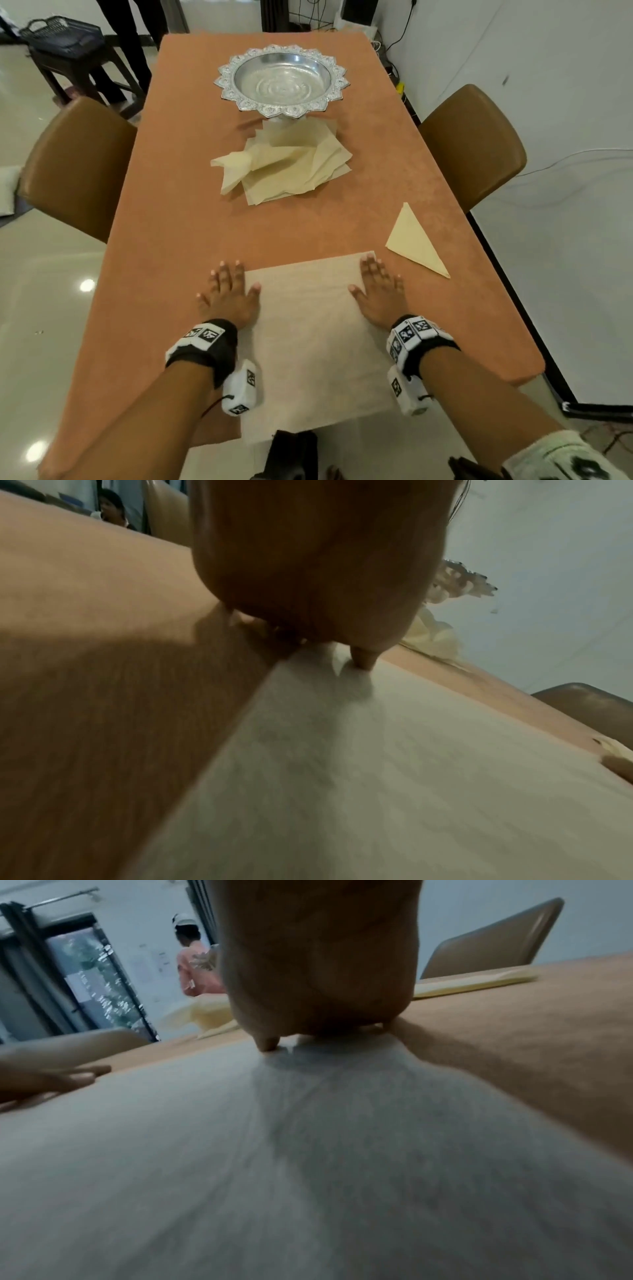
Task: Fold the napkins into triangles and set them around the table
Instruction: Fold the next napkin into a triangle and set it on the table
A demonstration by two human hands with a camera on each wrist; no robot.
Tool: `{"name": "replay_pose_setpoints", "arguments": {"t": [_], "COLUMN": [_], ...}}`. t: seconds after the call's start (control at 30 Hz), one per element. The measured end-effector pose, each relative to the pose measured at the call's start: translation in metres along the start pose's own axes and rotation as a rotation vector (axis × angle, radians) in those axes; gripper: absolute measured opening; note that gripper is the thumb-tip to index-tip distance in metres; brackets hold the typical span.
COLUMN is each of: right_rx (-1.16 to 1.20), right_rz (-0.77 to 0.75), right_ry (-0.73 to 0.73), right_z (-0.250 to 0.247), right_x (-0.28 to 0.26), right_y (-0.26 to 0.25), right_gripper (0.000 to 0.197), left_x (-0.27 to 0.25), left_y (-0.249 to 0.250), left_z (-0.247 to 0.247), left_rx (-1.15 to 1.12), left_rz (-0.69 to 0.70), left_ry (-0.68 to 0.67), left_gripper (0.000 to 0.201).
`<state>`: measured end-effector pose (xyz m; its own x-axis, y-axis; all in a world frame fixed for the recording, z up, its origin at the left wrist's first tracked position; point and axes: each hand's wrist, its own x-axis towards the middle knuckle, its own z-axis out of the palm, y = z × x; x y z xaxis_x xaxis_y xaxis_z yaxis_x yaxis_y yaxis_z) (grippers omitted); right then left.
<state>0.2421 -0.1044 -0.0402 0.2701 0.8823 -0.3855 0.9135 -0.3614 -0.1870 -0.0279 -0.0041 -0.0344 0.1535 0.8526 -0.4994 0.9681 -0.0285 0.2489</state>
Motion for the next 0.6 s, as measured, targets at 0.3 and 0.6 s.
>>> {"name": "replay_pose_setpoints", "arguments": {"t": [0.3,0.6], "right_rx": [-0.064,0.14], "right_rz": [-0.218,-0.128], "right_ry": [0.119,-0.153], "right_z": [-0.035,-0.075], "right_x": [0.04,0.065], "right_y": [0.008,-0.002], "right_gripper": [0.051,0.037], "left_x": [0.018,0.042], "left_y": [0.003,0.005], "left_z": [-0.024,-0.059], "left_rx": [-0.053,-0.091], "left_rz": [0.194,0.181], "left_ry": [0.247,-0.074], "left_gripper": [0.031,0.018]}}
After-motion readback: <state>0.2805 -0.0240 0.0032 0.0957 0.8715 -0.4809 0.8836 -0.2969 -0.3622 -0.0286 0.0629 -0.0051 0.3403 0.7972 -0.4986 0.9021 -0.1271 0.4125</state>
